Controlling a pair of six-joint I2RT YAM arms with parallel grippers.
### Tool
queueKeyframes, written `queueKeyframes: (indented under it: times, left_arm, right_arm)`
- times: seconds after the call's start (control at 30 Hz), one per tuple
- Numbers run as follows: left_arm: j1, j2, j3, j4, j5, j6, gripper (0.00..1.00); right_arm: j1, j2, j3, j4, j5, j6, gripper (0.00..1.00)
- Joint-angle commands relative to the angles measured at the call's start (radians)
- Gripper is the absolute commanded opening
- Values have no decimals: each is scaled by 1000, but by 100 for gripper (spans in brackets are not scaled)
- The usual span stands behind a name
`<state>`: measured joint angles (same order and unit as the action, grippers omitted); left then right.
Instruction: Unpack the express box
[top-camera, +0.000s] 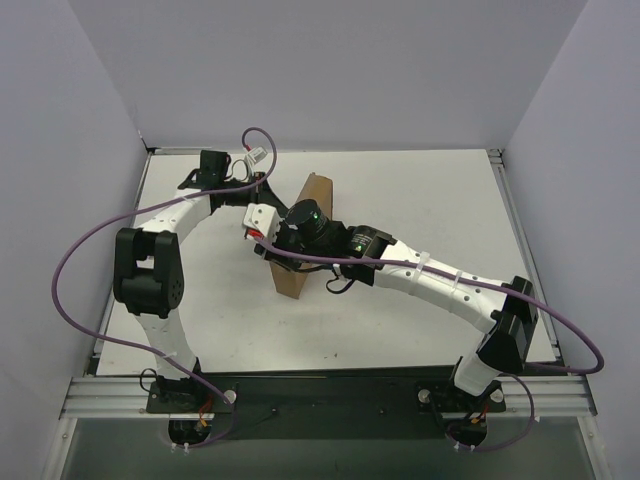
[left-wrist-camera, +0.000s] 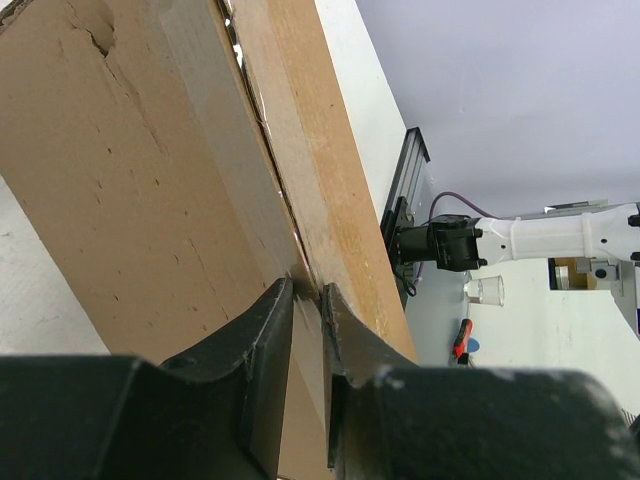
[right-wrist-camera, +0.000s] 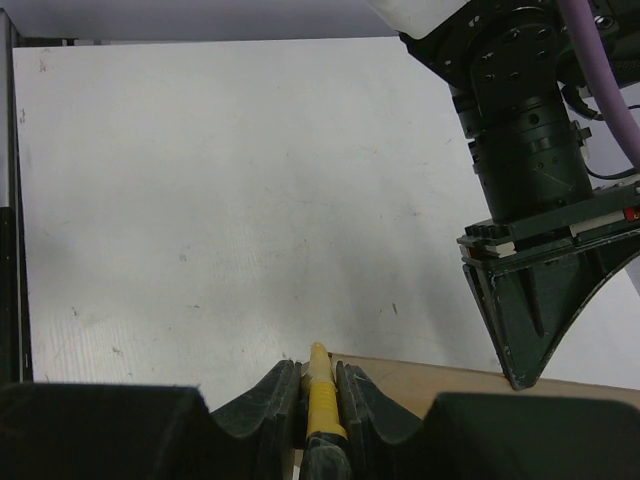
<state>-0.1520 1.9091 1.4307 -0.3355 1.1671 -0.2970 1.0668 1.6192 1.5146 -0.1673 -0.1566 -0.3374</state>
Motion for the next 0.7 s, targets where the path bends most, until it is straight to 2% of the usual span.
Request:
queueKeyframes:
  times: [0.0, 0.53, 0.67]
  left_arm:
    - [-34, 74, -75, -79, -182, 78, 26]
    - [-34, 93, -53, -85, -179, 87, 26]
    - [-34, 100, -49, -109, -187, 123, 25]
  right_arm:
    - [-2, -51, -2, 26, 22, -46, 0]
    - [-22, -48, 9, -58, 20, -66, 0]
    - [-60, -41, 39, -124, -29, -37, 0]
